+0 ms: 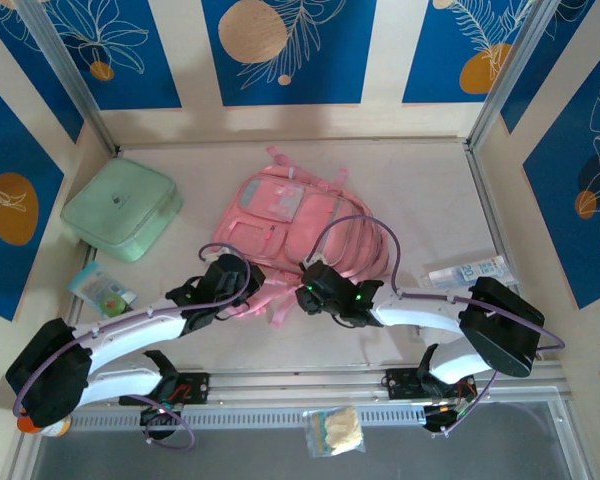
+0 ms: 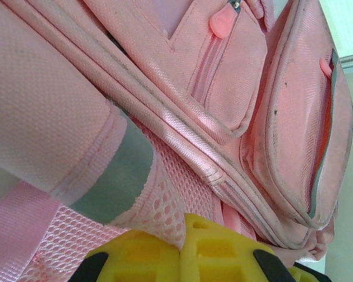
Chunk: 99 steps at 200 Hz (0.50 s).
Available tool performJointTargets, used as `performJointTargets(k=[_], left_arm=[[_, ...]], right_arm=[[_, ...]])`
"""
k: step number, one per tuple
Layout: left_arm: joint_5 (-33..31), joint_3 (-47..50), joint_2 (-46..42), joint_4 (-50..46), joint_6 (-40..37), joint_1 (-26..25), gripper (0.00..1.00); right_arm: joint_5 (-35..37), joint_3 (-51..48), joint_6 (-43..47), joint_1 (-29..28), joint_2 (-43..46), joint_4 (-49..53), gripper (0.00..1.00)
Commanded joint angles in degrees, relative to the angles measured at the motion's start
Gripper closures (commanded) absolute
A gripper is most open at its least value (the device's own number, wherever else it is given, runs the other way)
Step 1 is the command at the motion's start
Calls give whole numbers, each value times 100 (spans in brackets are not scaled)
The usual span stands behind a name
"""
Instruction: Pack books, pencil case, and school supplies into a backpack
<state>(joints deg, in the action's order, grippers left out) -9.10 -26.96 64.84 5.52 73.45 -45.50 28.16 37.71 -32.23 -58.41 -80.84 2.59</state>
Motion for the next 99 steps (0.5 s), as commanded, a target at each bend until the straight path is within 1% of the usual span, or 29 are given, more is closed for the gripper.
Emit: performJointTargets(k=[1,16,31,49,62,70,80,88,99], left_arm=[[5,-277,-24,336,-59,-32,100],[-13,-291,-33,327,-70,-22,100],[-56,-310,-58,273,-164,3,100],[11,-379,-145,58,-329,206,100],[41,-438,-210,-90,-520,409,100],[157,-464,-221,-106,-724,622,100],[429,-507,-141,-106,-929,1021,100],[877,-528,7,4,-939,1422,100],[1555,-540,284,440,-954,1881,100]], right_arm=[[677,208,-239,-3,-62,-3,72],[683,277,-335,-22,-129,95,77],[838,414,-556,-87,-167,468,82],[961,483,-712,-247,-51,909,90],[733,467,-837,-249,60,1271,96],[560,465,-958,-196,107,1632,100],[541,449,-1216,-145,209,2076,100],[520,378,-1251,-119,335,2326,100],[506,342,-1302,-62,550,2713,100]])
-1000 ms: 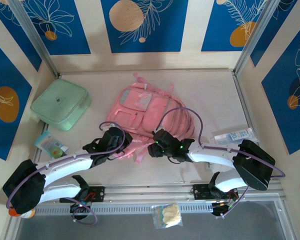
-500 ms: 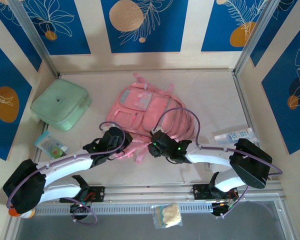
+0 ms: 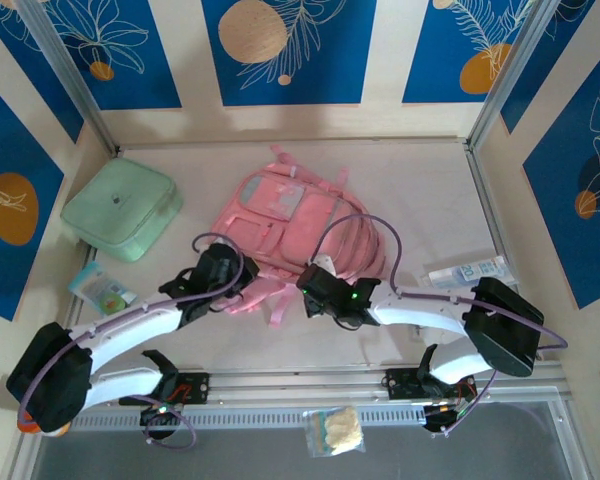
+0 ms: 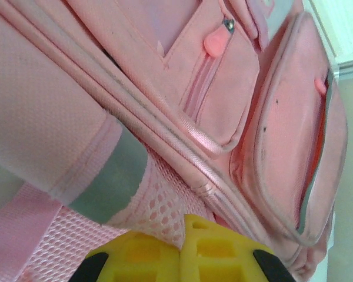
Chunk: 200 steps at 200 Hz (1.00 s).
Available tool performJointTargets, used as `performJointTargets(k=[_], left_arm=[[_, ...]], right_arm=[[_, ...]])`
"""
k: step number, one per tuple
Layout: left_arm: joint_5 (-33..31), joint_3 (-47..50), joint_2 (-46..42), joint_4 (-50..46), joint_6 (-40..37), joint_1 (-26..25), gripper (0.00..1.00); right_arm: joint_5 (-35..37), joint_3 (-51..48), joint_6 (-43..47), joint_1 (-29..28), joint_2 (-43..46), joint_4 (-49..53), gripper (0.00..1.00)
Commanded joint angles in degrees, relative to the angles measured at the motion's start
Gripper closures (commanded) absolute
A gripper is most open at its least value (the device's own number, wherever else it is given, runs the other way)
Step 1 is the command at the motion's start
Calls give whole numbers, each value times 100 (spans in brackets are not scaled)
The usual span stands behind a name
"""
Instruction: Pack books, pencil case, and school supplies into a backpack
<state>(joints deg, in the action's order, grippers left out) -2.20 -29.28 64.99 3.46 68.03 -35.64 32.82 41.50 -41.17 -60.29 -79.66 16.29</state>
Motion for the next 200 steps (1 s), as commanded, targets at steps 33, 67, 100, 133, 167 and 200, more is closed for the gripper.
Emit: performJointTargets(k=[33,67,100,133,167,200], left_arm=[[1306,-920,822,578,-887,1582,100],[1539,-1827,1520,212,-1470,1770,100],[1929,-2224,1863,56,-2062,2192,87],[1623,-1745,1266,-361,-2082,2138,55],[1204,-860,477,-390,-880,1206,39],[339,-220,205,510,359,-197,27]], right_arm=[[-140,84,-414,637,949,2316,100],[-1305,243,388,528,1076,1347,100],[-1645,737,511,576,449,1099,100],[-1629,773,283,749,267,1068,100],[-1478,760,99,708,205,1126,100],[-1384,823,141,641,192,1238,100]])
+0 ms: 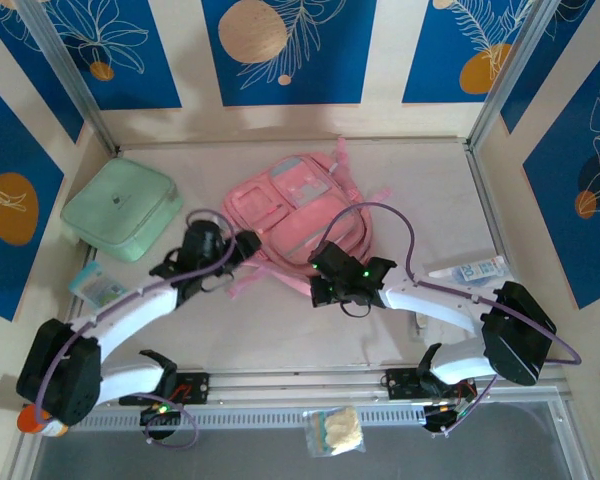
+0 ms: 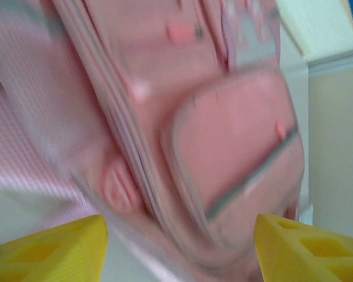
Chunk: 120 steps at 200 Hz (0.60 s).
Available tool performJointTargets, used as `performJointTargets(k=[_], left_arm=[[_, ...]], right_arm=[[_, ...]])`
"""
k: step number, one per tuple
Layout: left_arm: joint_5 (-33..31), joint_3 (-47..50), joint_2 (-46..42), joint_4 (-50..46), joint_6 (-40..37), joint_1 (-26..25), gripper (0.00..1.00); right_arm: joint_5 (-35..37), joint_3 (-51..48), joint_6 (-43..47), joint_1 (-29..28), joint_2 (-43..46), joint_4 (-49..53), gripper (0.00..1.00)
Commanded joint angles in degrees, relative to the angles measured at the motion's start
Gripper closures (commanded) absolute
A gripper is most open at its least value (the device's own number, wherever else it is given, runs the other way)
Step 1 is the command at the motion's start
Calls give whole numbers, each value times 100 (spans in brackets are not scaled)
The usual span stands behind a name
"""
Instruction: Pack books, pencil case, and school supplies into a backpack
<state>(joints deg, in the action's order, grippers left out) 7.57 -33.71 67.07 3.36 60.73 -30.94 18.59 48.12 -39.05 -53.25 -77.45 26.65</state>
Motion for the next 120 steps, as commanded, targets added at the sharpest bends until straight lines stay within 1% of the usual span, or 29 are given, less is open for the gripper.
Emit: performJointTargets(k=[1,9,23,34,55,66,80,95,104,120], left_arm=[[-632,229,16,563,1103,-689,27],[-697,338,161,979,1361,-905,27],[-1003,486,457,1577,1680,-1308,28],[-1042,390,666,1598,1859,-1470,27],[-1485,383,1017,1933,2347,-1811,27],[-1614,336,1235,2189,2530,-1979,28],[-1778,218,1458,2174,2702,-2131,28],[-1929,169,1678,2237,2863,-2198,31],[-1927,106,1836,2403,2809,-2210,35],[-1993,-78,2066,2206,3066,-2300,44]], right_arm=[[39,162,-69,-71,-31,205,100],[33,163,-72,-71,-37,207,100],[-1,150,-59,-100,-37,161,100],[13,148,-42,-137,-48,140,100],[162,197,-68,-202,-106,220,100],[211,207,-105,-218,-128,238,100],[249,210,-112,-223,-130,237,100],[270,202,-116,-242,-119,223,100],[276,207,-103,-242,-109,223,100],[275,198,-86,-264,-120,184,100]])
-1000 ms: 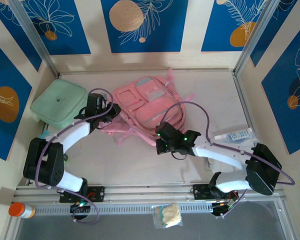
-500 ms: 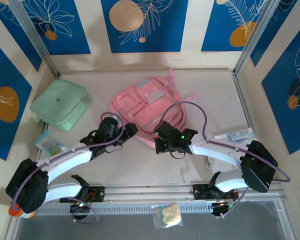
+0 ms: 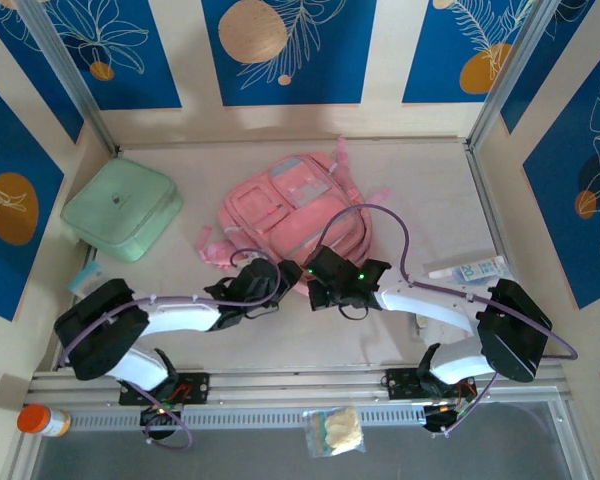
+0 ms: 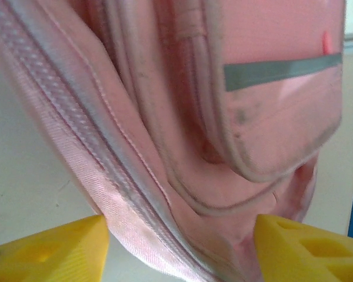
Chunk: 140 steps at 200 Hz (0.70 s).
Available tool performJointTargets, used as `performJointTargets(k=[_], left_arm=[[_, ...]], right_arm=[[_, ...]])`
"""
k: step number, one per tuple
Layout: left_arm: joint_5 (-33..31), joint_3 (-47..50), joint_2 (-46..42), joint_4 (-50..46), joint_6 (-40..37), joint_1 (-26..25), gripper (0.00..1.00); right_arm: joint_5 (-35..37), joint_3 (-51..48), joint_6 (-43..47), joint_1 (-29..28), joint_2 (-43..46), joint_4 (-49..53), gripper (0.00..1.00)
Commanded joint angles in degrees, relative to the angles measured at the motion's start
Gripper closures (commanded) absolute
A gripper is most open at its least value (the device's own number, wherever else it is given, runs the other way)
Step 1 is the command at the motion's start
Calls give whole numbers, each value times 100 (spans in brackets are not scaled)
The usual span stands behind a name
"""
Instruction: Pack books, pencil case, and school supplies into a backpack
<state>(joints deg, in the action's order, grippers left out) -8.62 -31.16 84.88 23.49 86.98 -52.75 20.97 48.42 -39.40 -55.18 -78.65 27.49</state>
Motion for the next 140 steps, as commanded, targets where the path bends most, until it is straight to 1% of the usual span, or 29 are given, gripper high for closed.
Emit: performJointTargets(k=[1,11,24,39,51,77,102,120,129,140], left_arm=[[-397,-332,297,188,477,-133,44],[-670,-311,421,335,754,-291,48],[-850,-320,561,601,770,-367,55],[-914,-390,629,517,761,-366,68],[-945,-430,626,416,674,-365,80],[-1166,-326,447,190,472,-350,100],[-1262,-307,142,-336,174,-257,100],[-1255,-141,-181,-436,-44,-137,100],[-1204,-87,-362,-541,-264,-55,100],[-981,-109,-542,-824,-478,84,100]], right_arm=[[38,172,-51,-67,0,100,100],[54,162,-33,-81,-17,71,100],[62,176,-47,-95,-62,75,100],[126,214,-68,-127,-80,130,100],[215,246,-92,-150,-81,220,100],[557,450,-269,-150,-115,764,100],[577,441,-312,-140,-42,965,100],[542,457,-397,-133,27,1216,100],[548,457,-427,-109,64,1364,100],[603,425,-436,-76,129,1498,100]])
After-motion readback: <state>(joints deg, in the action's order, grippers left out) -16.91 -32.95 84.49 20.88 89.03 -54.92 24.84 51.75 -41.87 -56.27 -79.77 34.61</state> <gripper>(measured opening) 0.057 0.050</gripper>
